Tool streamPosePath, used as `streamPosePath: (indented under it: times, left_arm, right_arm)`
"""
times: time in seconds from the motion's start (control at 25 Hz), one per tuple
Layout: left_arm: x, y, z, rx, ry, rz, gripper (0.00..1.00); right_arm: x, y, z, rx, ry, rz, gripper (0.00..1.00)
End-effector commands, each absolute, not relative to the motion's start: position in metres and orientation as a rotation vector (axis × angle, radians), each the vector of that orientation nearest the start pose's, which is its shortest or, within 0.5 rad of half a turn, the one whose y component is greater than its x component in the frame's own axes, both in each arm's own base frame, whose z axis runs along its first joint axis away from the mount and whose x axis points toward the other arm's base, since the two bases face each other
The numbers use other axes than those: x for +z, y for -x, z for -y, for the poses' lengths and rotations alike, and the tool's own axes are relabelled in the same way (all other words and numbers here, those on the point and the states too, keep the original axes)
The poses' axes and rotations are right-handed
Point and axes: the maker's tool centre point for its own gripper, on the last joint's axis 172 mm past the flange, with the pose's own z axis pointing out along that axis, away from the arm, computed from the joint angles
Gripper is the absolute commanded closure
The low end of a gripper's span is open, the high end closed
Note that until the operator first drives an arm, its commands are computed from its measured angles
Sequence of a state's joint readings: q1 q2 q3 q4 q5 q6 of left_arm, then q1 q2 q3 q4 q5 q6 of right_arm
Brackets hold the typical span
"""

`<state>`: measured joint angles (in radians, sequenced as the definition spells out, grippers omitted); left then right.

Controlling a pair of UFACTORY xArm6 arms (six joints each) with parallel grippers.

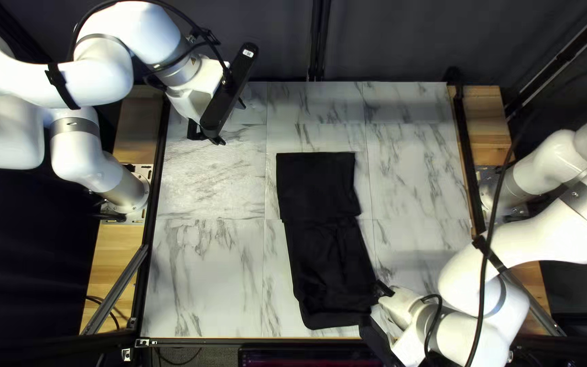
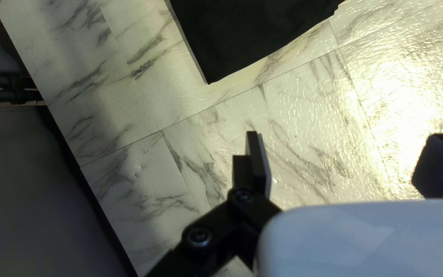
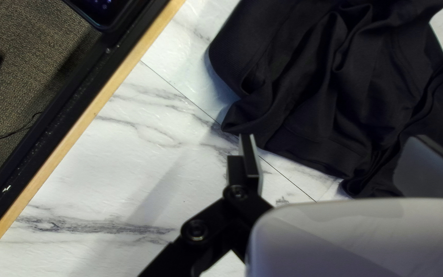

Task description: Fold t-shirt

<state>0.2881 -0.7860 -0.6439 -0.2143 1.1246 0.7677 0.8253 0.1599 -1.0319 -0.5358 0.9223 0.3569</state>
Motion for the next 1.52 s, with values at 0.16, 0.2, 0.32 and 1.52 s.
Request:
streamPosePath:
  times: [0.16,0.2,0.32,1.52]
  left_arm:
    - [0.295,-0.341,-0.018,-0.577,3.035,-0.675,0.0]
    - [0.291,-0.341,-0.004,-0.571,3.025,-0.683,0.0]
    - [0.279,-0.345,0.033,-0.561,2.999,-0.704,0.0]
    - [0.161,-0.405,0.204,-0.502,2.851,-0.652,0.0]
  right_arm:
    - [0.124,-0.394,-0.3,-0.34,3.216,1.374,0.0]
    - [0.124,-0.394,-0.3,-0.34,3.216,1.374,0.0]
    - [0.124,-0.394,-0.3,-0.34,3.216,1.374,0.0]
    - [0.124,-0.386,-0.309,-0.347,3.253,1.253,0.0]
